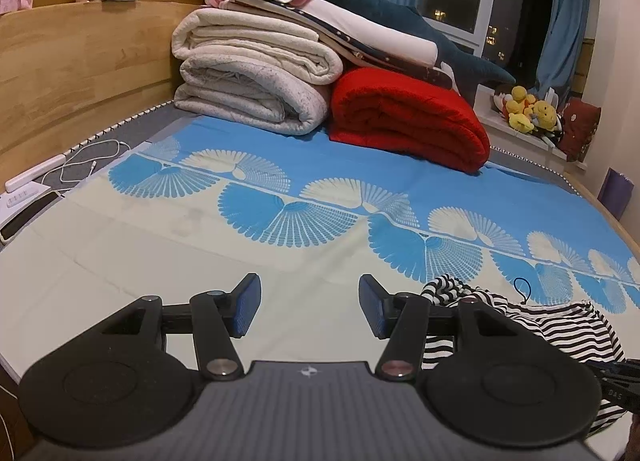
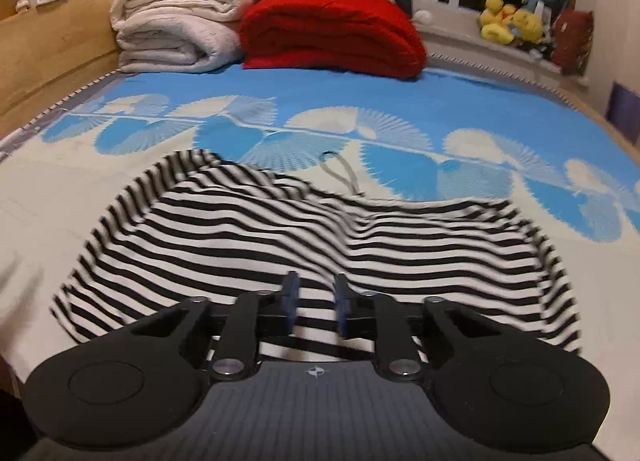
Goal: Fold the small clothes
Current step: 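Grasp the folded striped shirt edge with the right tool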
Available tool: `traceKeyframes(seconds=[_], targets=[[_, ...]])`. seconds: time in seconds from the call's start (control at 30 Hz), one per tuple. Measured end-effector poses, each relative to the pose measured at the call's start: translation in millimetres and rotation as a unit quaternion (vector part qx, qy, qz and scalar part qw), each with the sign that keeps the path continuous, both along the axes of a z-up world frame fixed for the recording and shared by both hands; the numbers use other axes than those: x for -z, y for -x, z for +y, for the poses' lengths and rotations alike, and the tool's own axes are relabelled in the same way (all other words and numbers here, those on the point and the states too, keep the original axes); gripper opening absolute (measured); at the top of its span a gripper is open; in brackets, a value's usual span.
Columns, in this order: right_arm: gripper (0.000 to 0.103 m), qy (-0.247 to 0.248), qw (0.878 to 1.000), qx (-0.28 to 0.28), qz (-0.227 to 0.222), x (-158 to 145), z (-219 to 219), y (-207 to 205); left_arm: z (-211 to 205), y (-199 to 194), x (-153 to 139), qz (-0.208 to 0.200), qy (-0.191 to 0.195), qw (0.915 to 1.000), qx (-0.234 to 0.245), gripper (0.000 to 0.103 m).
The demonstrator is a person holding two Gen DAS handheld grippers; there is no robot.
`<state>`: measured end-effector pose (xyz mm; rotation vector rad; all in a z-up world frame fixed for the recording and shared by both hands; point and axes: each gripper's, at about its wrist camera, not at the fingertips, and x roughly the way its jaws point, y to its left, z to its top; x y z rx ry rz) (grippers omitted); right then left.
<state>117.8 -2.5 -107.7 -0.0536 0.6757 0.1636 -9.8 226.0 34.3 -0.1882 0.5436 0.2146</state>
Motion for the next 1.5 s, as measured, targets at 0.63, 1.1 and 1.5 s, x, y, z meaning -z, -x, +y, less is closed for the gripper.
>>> traceKeyframes(seconds=[0.63,1.1,1.5], targets=[[0.049,0.077,0.95,-0.297,0.057,43,209,14,14,-1,4,0.016,0.029,0.9993,-0.018,0.062],[0.027,0.165,0.938,-0.3,0.042,68,237,4,23,-5,7,0.02,0.054,0.998,-0.025,0.062],[0.007,0.148,0.943,-0.298,0.019,49,230,8,31,-3,7,0.02,0.073,0.9967,-0.031,0.062]])
